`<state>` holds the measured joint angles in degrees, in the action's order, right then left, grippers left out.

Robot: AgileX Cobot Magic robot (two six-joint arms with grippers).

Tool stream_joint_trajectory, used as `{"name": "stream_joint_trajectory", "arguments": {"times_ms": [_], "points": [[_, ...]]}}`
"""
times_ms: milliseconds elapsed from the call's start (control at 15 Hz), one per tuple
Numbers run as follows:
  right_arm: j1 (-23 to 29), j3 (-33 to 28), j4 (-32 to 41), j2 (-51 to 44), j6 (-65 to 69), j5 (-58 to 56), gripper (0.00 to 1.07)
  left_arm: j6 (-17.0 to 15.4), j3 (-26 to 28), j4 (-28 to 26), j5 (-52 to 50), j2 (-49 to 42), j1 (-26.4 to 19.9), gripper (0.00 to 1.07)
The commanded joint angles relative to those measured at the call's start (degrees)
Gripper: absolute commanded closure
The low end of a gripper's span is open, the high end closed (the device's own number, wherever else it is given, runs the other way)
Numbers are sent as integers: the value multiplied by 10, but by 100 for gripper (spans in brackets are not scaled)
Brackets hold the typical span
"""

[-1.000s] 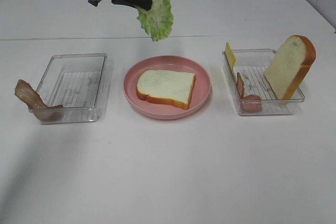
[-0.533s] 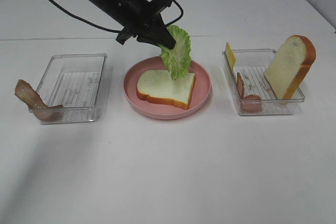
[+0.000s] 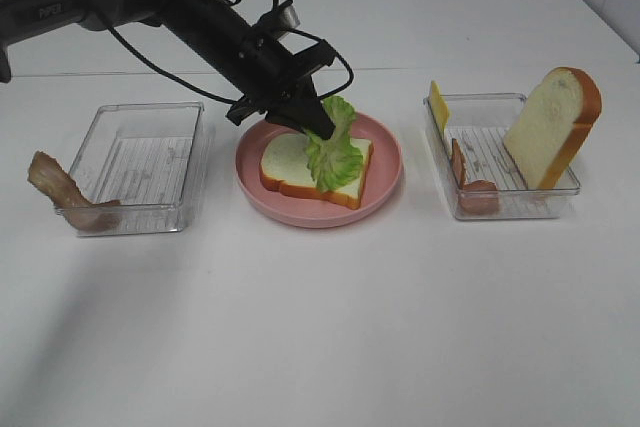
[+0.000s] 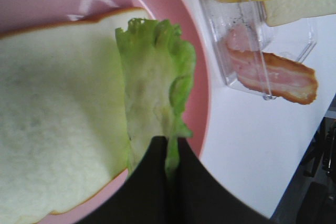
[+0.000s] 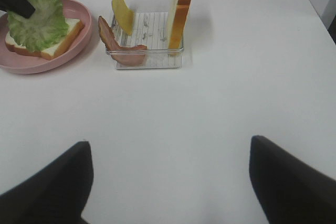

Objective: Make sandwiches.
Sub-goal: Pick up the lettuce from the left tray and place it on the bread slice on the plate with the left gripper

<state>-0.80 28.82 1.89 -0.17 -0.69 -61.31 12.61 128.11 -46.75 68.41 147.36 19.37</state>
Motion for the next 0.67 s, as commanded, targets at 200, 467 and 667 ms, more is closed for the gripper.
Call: {"name": "stream_joint_trajectory", "arguments": {"times_ms": [200, 467, 667], "points": [[-4, -1, 2, -4, 3, 6, 30, -49, 1, 69, -33, -7, 0, 107], [-4, -1, 2, -4, 3, 6, 30, -53, 1, 83, -36, -9, 1, 61], [-4, -1, 2, -4, 3, 6, 30, -43, 5, 91, -41, -22, 1, 24]]}}
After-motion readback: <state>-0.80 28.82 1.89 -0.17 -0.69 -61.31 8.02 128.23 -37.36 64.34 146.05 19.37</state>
